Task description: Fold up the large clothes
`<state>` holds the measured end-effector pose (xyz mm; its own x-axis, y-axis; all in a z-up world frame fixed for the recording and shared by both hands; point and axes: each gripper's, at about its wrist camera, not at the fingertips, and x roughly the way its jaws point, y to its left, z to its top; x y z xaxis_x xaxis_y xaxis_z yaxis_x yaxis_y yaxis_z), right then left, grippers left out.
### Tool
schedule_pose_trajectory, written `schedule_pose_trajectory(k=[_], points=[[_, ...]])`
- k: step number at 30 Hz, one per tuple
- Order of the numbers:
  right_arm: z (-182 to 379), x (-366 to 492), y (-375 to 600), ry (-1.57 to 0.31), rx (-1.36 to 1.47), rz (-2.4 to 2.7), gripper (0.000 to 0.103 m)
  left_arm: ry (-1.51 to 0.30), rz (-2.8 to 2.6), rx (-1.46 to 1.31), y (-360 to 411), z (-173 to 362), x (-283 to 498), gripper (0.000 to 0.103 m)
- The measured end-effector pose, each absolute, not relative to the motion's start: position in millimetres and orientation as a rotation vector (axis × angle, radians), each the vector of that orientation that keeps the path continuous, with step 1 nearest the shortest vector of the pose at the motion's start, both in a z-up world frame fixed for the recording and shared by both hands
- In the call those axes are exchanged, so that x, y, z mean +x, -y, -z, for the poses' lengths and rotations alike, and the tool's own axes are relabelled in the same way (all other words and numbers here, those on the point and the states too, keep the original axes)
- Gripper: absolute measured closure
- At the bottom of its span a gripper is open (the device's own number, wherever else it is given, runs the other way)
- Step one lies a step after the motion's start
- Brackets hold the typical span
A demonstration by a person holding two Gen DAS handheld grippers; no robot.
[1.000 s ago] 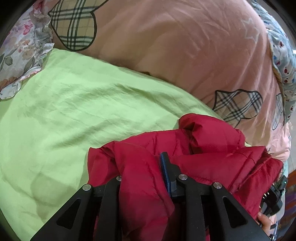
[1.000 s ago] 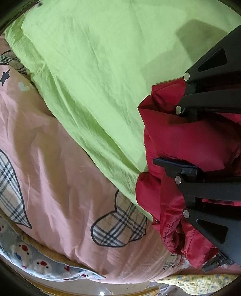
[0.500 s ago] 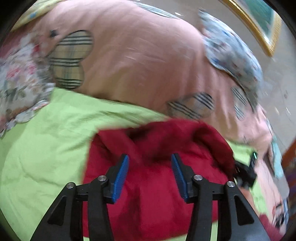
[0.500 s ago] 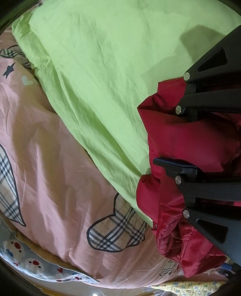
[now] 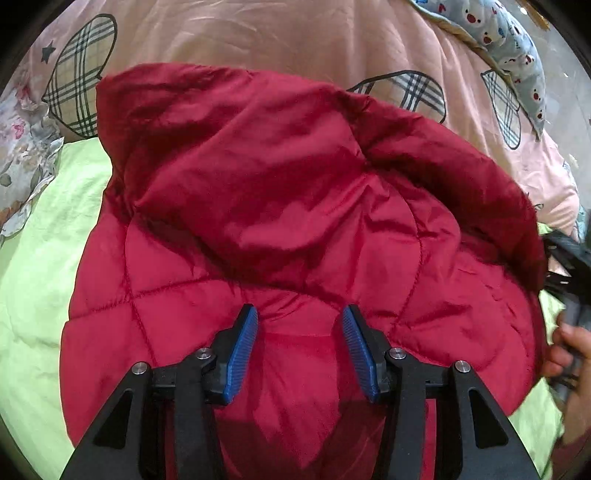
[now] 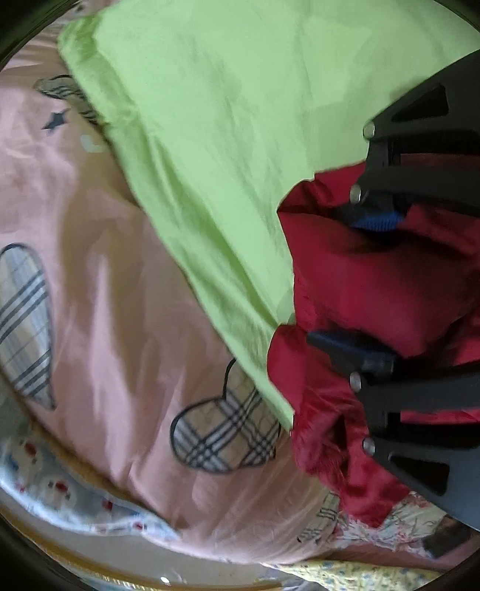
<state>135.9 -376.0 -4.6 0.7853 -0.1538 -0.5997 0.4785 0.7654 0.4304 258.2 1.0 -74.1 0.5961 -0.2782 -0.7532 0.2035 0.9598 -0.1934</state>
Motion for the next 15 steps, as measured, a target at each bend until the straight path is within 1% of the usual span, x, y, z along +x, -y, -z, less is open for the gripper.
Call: schedule_pose_trajectory(k=[1,3,5,6,7,8,10,11,15], points=[[5,136,376,-0.572,0.608,0.365,0.041,-0.886,0.275,-0.081,0,75,258,0.054],[-15,115,358,-0.528,0.532,0.343,0.037,-0.882,0.265,-0.061,1,75,258,0.054],[-20,109,349,-0.518,0.500,0.325,0.034,-0.881,0.260,-0.062,2,76,260,0.054],[-25,104,325,-0.522,0.427,0.267,0.033,-0.883,0.259,-0.066,2,77,262,0.054],[-24,107,313,-0.544,0.387,0.233,0.028,-0.884,0.258,-0.068,2,78,262,0.054],[-21,113,301,-0.581,0.338,0.199,0.027,-0.886,0.256,-0.069,2,78,262,0.054],[-9,132,280,-0.655,0.248,0.153,0.027,-0.892,0.254,-0.065,0,78,264,0.054],[-9,132,280,-0.655,0.248,0.153,0.028,-0.895,0.255,-0.061,-1,77,264,0.054],[20,166,285,-0.782,0.194,0.208,0.028,-0.901,0.282,-0.063,12,73,283,0.054]])
